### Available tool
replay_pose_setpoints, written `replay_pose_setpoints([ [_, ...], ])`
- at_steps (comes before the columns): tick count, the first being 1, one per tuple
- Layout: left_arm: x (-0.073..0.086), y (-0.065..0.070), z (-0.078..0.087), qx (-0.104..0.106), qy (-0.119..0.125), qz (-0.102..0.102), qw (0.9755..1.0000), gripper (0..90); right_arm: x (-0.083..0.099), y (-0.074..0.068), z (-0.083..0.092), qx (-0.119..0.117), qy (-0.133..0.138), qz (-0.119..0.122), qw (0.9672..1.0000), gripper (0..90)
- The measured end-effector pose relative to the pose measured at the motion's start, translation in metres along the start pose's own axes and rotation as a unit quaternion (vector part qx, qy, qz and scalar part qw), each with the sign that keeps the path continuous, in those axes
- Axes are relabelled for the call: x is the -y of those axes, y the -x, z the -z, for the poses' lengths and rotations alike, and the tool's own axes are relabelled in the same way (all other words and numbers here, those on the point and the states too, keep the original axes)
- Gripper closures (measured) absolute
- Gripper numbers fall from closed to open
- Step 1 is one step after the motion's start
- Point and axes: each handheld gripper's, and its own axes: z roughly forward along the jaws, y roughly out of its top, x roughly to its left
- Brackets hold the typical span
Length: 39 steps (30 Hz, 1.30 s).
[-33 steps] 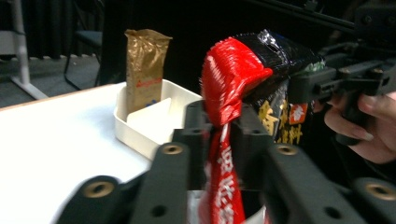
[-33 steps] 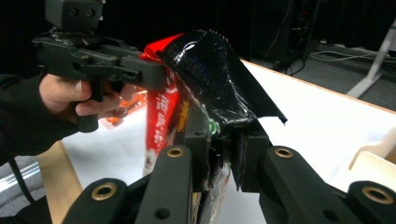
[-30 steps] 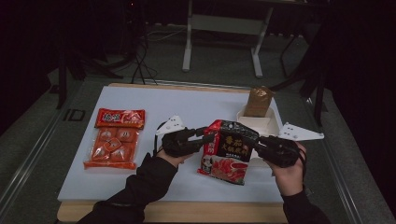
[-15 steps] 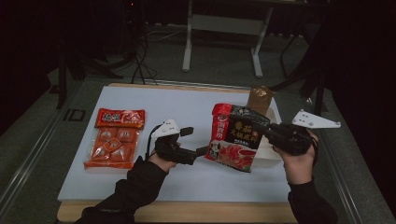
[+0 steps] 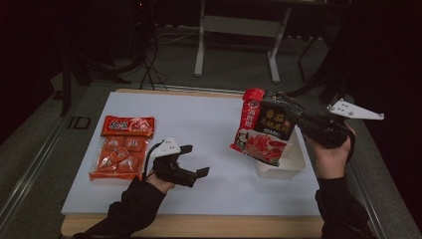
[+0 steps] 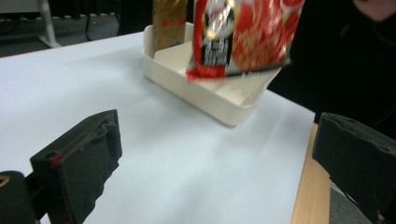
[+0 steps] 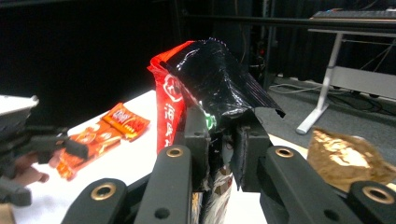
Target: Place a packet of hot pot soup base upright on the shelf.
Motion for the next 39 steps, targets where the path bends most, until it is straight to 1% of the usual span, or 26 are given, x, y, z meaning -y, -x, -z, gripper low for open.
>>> replay_pose_setpoints([
  [3,0.009,-0.002,0.005,0.001,-0.013,0.008,0.9999,2.0,-0.004,0.009,0.002,0.008,0.005,-0.003,0.9999,78.1],
  [4,0.011,-0.002,0.006,-0.001,-0.018,0.008,0.9998,2.0,-0.006,0.013,0.003,0.012,0.006,-0.004,0.9999,78.1],
  [7,0.019,-0.004,0.01,-0.002,-0.021,0.015,0.9997,1.4,-0.009,0.02,0.006,0.027,0.007,-0.002,0.9996,78.0],
  [8,0.019,-0.004,0.01,-0.002,-0.021,0.015,0.9997,1.4,-0.009,0.02,0.006,0.027,0.007,-0.002,0.9996,78.0],
  [9,0.024,-0.005,0.011,-0.003,-0.026,0.015,0.9995,1.4,-0.01,0.022,0.006,0.029,0.007,-0.001,0.9995,78.0],
  [10,0.026,-0.006,0.012,-0.007,-0.026,0.016,0.9995,1.4,-0.012,0.027,0.007,0.037,0.007,-0.001,0.9993,78.0],
  [12,0.031,-0.007,0.013,-0.006,-0.032,0.02,0.9993,1.3,-0.013,0.035,0.009,0.043,0.007,-0.006,0.999,78.0],
  [13,0.034,-0.007,0.013,-0.007,-0.032,0.023,0.9992,1.1,-0.013,0.038,0.009,0.047,0.007,-0.007,0.9989,78.0],
  [14,0.034,-0.007,0.013,-0.007,-0.032,0.023,0.9992,0.9,-0.013,0.038,0.009,0.047,0.007,-0.007,0.9989,78.0],
  [15,0.04,-0.008,0.013,-0.01,-0.037,0.027,0.9989,0.9,-0.013,0.041,0.01,0.05,0.008,-0.007,0.9987,78.0],
  [16,0.043,-0.009,0.012,-0.008,-0.037,0.029,0.9989,0.9,-0.012,0.049,0.011,0.058,0.009,-0.01,0.9982,78.0],
  [17,0.046,-0.009,0.012,-0.007,-0.037,0.029,0.9989,0.9,-0.011,0.052,0.011,0.061,0.008,-0.012,0.998,77.9],
  [18,0.049,-0.008,0.011,-0.011,-0.039,0.025,0.9989,0.9,-0.01,0.055,0.011,0.064,0.008,-0.012,0.9979,78.0],
  [19,0.051,-0.008,0.01,-0.008,-0.043,0.023,0.9988,0.9,-0.008,0.059,0.011,0.07,0.008,-0.013,0.9975,77.9],
  [21,0.055,-0.006,0.009,-0.012,-0.044,0.013,0.9989,0.9,-0.006,0.065,0.01,0.076,0.005,-0.015,0.997,78.0],
  [23,0.057,-0.004,0.007,-0.003,-0.045,0.009,0.9989,1.0,-0.003,0.071,0.009,0.083,0.0,-0.017,0.9964,77.9],
  [25,0.06,-0.001,0.006,-0.005,-0.047,-0.004,0.9989,1.0,0.0,0.076,0.009,0.089,-0.002,-0.02,0.9959,77.9],
  [26,0.062,0.001,0.005,-0.001,-0.047,-0.009,0.9989,1.0,0.002,0.08,0.008,0.09,-0.001,-0.021,0.9957,77.9],
  [28,0.064,0.003,0.003,-0.005,-0.049,-0.022,0.9986,1.0,0.006,0.086,0.007,0.097,-0.004,-0.024,0.995,77.9],
  [29,0.065,0.004,0.002,-0.002,-0.048,-0.029,0.9984,1.0,0.007,0.088,0.006,0.097,-0.002,-0.025,0.9949,77.9],
  [31,0.066,0.004,0.002,-0.004,-0.049,-0.038,0.9981,1.0,0.009,0.092,0.003,0.101,-0.002,-0.023,0.9947,77.8],
  [33,0.067,0.004,0.001,-0.003,-0.047,-0.04,0.9981,1.0,0.011,0.096,0.0,0.101,-0.001,-0.021,0.9947,77.8],
  [35,0.068,0.004,0.002,-0.001,-0.041,-0.034,0.9986,1.0,0.012,0.1,-0.003,0.095,-0.003,-0.018,0.9953,77.7],
  [38,0.068,0.004,0.003,0.0,-0.036,-0.03,0.9989,1.0,0.014,0.106,-0.01,0.09,-0.01,-0.013,0.9958,77.8],
  [39,0.068,0.003,0.003,-0.004,-0.037,-0.031,0.9988,1.0,0.015,0.107,-0.011,0.088,-0.01,-0.012,0.996,77.8],
])
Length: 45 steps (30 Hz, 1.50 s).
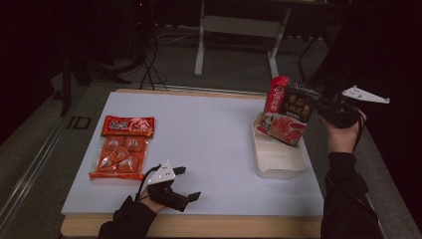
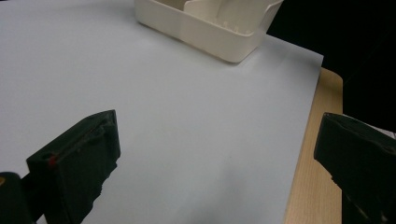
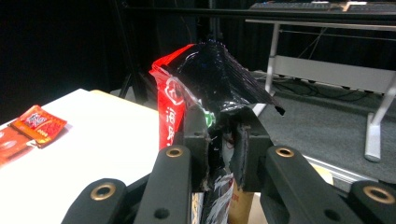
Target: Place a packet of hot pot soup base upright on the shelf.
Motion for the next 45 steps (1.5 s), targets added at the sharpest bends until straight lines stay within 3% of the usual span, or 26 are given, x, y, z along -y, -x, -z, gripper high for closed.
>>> replay_pose_setpoints([
  [7,0.003,-0.003,0.0,0.006,0.003,0.015,0.9999,1.0,0.005,0.007,-0.015,-0.01,-0.013,0.008,0.9998,77.4],
  [12,0.005,-0.002,0.0,0.008,0.004,0.014,0.9999,1.0,0.011,0.007,-0.026,-0.009,-0.027,0.017,0.9995,77.3],
  [18,0.006,-0.002,-0.001,0.009,-0.001,0.016,0.9998,1.0,0.019,0.006,-0.035,-0.044,-0.019,0.018,0.9987,76.2],
  [24,0.007,-0.002,-0.001,0.013,0.001,0.018,0.9998,1.0,0.02,0.003,-0.038,-0.056,-0.018,0.009,0.9982,76.4],
  [29,0.006,-0.001,-0.001,0.017,0.003,0.018,0.9997,1.1,0.018,-0.004,-0.045,-0.077,-0.031,0.03,0.9961,76.3],
  [45,0.007,-0.003,-0.001,0.016,0.002,0.022,0.9996,1.1,0.038,0.003,-0.039,-0.084,-0.009,-0.004,0.9964,75.4],
])
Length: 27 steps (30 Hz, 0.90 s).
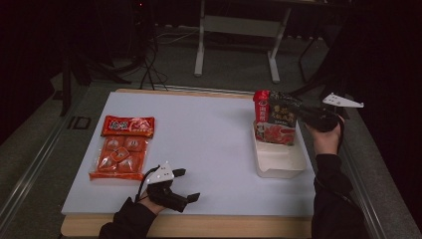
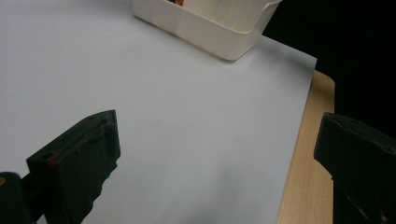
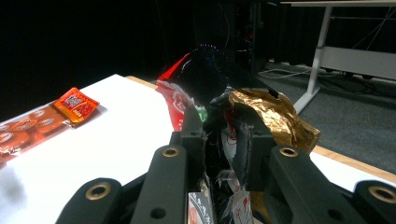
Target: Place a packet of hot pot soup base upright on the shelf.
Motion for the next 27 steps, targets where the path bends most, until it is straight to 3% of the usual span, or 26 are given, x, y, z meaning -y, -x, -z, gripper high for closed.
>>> replay_pose_setpoints([
  [8,0.0,-0.001,0.0,0.005,0.001,0.002,1.0,1.1,0.008,-0.001,-0.001,-0.01,0.005,0.0,0.9999,74.6],
  [11,0.0,-0.001,0.0,0.007,0.0,0.004,1.0,1.1,0.017,-0.001,-0.004,0.001,-0.016,0.0,0.9999,74.2],
  [13,0.0,-0.001,0.0,0.008,0.0,0.003,1.0,1.1,0.024,0.003,0.0,0.0,-0.002,-0.018,0.9998,74.1],
  [18,0.0,-0.001,0.0,0.012,0.004,0.006,0.9999,1.1,0.029,0.006,0.009,0.017,-0.01,-0.022,0.9996,71.7],
  [22,-0.001,0.0,-0.001,0.017,0.008,0.005,0.9998,1.1,0.024,0.004,0.011,0.031,-0.031,-0.027,0.9987,63.9],
  [27,-0.002,0.001,-0.002,0.026,-0.016,0.011,0.9995,1.1,0.014,-0.004,0.021,0.053,-0.02,-0.03,0.998,49.3],
])
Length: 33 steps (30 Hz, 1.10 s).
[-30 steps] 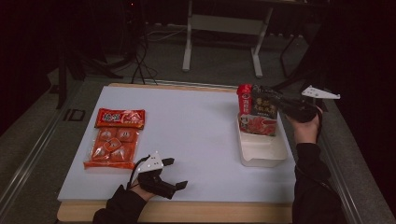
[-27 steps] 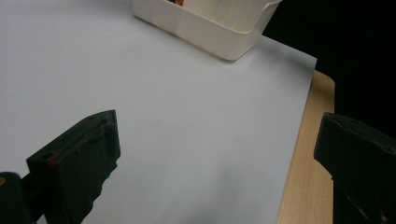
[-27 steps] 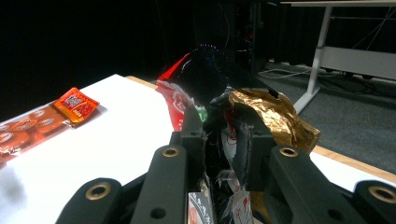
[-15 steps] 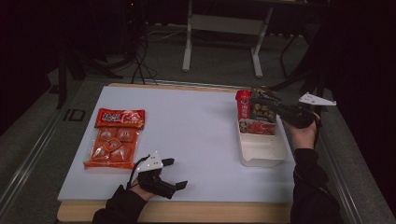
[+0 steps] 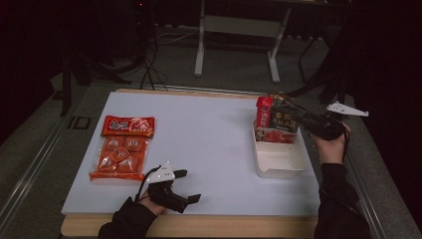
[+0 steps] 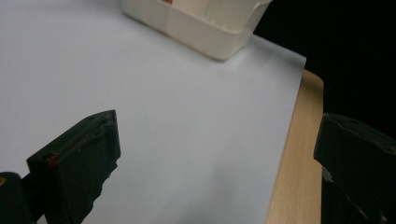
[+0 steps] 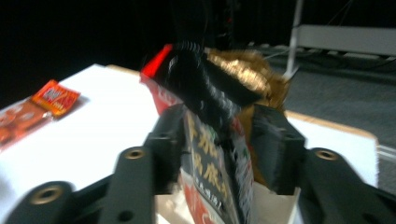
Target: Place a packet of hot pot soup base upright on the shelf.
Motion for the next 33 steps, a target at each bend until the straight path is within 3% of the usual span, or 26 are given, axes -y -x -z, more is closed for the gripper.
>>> replay_pose_setpoints([
  [4,-0.003,0.001,0.001,0.005,-0.005,0.004,1.0,1.1,-0.012,-0.008,0.013,0.014,0.014,0.012,0.9997,44.0],
  [10,-0.005,0.001,0.004,-0.01,-0.001,-0.002,0.9999,1.1,-0.028,-0.027,0.03,0.027,0.038,0.032,0.9984,33.9],
  [17,-0.005,0.002,0.005,-0.019,0.003,-0.008,0.9998,1.1,-0.026,-0.055,0.035,0.002,0.043,0.021,0.9988,21.8],
  [18,-0.005,0.002,0.006,-0.03,0.005,-0.015,0.9994,1.1,-0.023,-0.06,0.035,-0.007,0.045,0.017,0.9988,19.8],
  [19,-0.005,0.001,0.006,-0.027,0.005,-0.011,0.9996,1.1,-0.015,-0.072,0.034,-0.017,0.043,0.009,0.9989,15.3],
  [23,-0.005,0.0,0.007,-0.024,0.004,-0.003,0.9997,1.1,0.0,-0.087,0.03,-0.041,0.034,-0.001,0.9986,13.4],
  [25,-0.007,0.001,0.007,-0.024,0.003,-0.005,0.9997,1.2,0.007,-0.095,0.027,-0.044,0.023,0.009,0.9987,13.8],
  [30,-0.011,0.002,0.01,-0.017,-0.002,-0.012,0.9998,1.1,0.021,-0.116,0.025,-0.088,0.002,0.026,0.9958,14.7],
  [33,-0.014,0.001,0.013,-0.012,-0.009,-0.016,0.9998,1.2,0.028,-0.126,0.025,-0.1,-0.003,0.036,0.9943,17.2],
])
